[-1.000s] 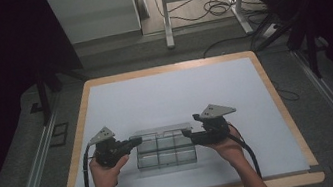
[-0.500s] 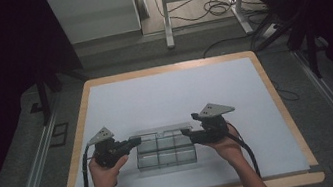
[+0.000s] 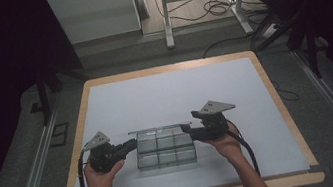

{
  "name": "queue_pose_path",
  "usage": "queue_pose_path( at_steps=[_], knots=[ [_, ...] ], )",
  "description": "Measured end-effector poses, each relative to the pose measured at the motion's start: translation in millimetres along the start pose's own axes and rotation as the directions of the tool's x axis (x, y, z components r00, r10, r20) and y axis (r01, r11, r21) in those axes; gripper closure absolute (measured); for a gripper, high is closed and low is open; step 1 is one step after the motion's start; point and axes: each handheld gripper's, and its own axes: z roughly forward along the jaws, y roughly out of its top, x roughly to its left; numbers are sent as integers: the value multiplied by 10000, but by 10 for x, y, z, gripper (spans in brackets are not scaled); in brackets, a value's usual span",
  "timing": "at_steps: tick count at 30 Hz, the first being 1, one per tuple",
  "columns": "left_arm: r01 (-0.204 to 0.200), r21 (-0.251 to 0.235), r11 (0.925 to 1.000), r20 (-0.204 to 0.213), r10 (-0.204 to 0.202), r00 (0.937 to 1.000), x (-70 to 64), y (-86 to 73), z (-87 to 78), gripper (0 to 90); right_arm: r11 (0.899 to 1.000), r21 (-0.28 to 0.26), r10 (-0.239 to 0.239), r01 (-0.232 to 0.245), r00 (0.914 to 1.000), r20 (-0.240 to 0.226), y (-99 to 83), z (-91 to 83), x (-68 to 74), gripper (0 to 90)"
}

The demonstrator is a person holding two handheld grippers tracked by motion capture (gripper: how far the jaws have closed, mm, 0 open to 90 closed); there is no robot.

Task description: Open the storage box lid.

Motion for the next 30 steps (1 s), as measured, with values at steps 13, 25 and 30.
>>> queue_pose_path(
  at_steps=[13,25,30],
  knots=[
    [-14,1035,9946,-1078,126,9941,102,-132,-44,570,10000,-60,59,-59,10000,39,101,16,-41,358],
    [310,1324,9907,-1476,-112,9890,194,-202,-89,444,9999,-110,38,-39,9999,-116,151,39,-55,400],
    [369,1454,9887,-1493,-149,9887,216,-217,-73,437,9999,-120,14,-16,9999,-128,168,56,-60,424]
  ],
)
